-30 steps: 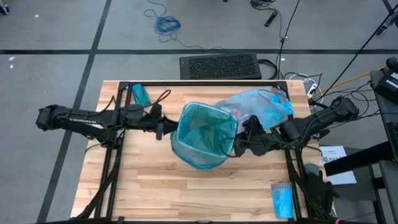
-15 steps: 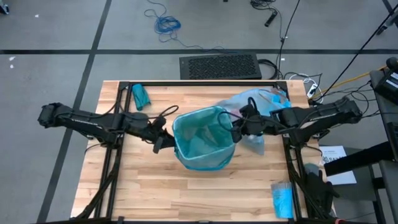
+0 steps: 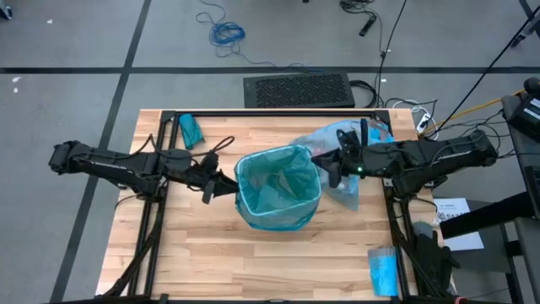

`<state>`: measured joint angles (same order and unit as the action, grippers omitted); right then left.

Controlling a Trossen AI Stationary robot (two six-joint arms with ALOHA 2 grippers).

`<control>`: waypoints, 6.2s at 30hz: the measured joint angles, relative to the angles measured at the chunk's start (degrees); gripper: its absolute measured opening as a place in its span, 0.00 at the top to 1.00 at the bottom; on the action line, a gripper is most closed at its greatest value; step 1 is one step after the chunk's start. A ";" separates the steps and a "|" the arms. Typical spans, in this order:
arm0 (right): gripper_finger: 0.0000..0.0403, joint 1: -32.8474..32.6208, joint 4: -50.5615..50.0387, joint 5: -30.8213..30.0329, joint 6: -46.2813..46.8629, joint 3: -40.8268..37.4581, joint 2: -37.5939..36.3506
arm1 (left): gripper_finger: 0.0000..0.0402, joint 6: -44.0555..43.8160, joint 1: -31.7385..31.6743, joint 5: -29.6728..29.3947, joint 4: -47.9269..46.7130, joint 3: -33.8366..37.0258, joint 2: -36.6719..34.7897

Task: Place trash/remove bag and relplace
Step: Insert the blue trash bag into the white trash bin

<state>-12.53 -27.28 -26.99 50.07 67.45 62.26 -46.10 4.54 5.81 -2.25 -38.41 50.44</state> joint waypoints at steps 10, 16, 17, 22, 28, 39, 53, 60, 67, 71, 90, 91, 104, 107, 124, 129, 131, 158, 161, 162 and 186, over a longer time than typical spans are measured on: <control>1.00 3.00 -2.23 11.43 -6.18 11.60 13.59 | 0.67 1.88 -0.06 -9.86 -1.20 0.00 -2.28; 1.00 5.57 -6.73 18.71 -7.85 18.59 21.46 | 0.67 1.48 0.10 -6.48 -1.91 0.00 -0.12; 1.00 6.03 -7.66 19.67 -8.09 19.95 22.62 | 0.67 1.48 0.16 -6.45 -2.26 0.02 -0.04; 1.00 7.41 -13.44 22.01 -10.16 27.75 28.73 | 0.67 1.52 0.22 -7.15 -4.86 0.00 -0.05; 1.00 8.80 -19.28 26.93 -12.06 35.33 36.69 | 0.67 1.52 0.20 -11.44 -4.05 0.02 0.82; 1.00 9.19 -29.56 28.77 -13.87 37.30 42.53 | 0.67 1.48 0.24 -9.29 4.50 0.02 8.79; 1.00 9.92 -32.09 28.61 -12.84 31.42 42.69 | 0.67 1.54 0.22 -6.51 15.47 0.02 17.77; 1.00 9.92 -27.31 30.05 -11.63 26.43 42.74 | 0.67 1.54 0.22 -6.48 15.59 0.02 17.55; 1.00 9.90 -25.47 30.37 -11.11 23.98 42.75 | 0.67 1.54 0.22 -6.48 15.51 0.02 17.53; 1.00 9.92 -23.91 31.48 -10.95 23.32 42.73 | 0.67 2.08 0.22 -6.48 15.13 0.02 17.53; 1.00 9.92 -23.81 31.57 -11.13 23.25 42.73 | 0.67 4.58 0.22 -2.79 11.20 0.02 2.10; 1.00 9.92 -23.81 31.57 -11.17 23.23 42.73 | 0.67 4.58 0.28 -1.15 10.55 -0.02 1.10; 1.00 9.92 -22.36 32.53 -11.26 23.32 44.87 | 0.67 1.92 0.63 -1.39 -8.74 0.04 -2.47; 1.00 9.92 -22.77 32.57 -11.05 24.00 44.89 | 0.67 2.44 0.63 -2.02 -8.83 0.04 -2.45; 1.00 9.65 -32.78 30.03 -11.94 34.55 44.89 | 0.67 3.51 0.63 -2.19 -9.15 0.04 -2.47; 1.00 9.52 -36.73 29.52 -12.75 39.76 44.89 | 0.67 3.53 0.63 -2.21 -9.30 0.04 -2.47; 1.00 9.24 -39.15 28.45 -12.91 41.85 44.89 | 0.67 3.52 0.63 -2.42 -9.34 0.04 -2.46; 1.00 6.23 -55.25 8.31 -14.50 56.62 33.33 | 0.67 2.27 0.63 -7.03 -8.66 0.02 -2.47; 1.00 5.42 -60.42 3.25 -11.59 56.62 30.91 | 0.67 1.50 0.63 -8.90 -8.53 0.02 -2.47; 1.00 5.24 -61.71 2.03 -10.74 56.62 30.18 | 0.67 1.43 0.63 -9.66 -8.26 0.02 -2.47; 1.00 6.16 -24.87 8.27 12.68 -13.46 -8.36 | 0.67 -3.56 5.52 -21.79 -3.61 -0.04 -1.18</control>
<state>-6.38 -52.15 -18.72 62.75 53.98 53.90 -49.65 10.06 -15.98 -5.87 -38.46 49.26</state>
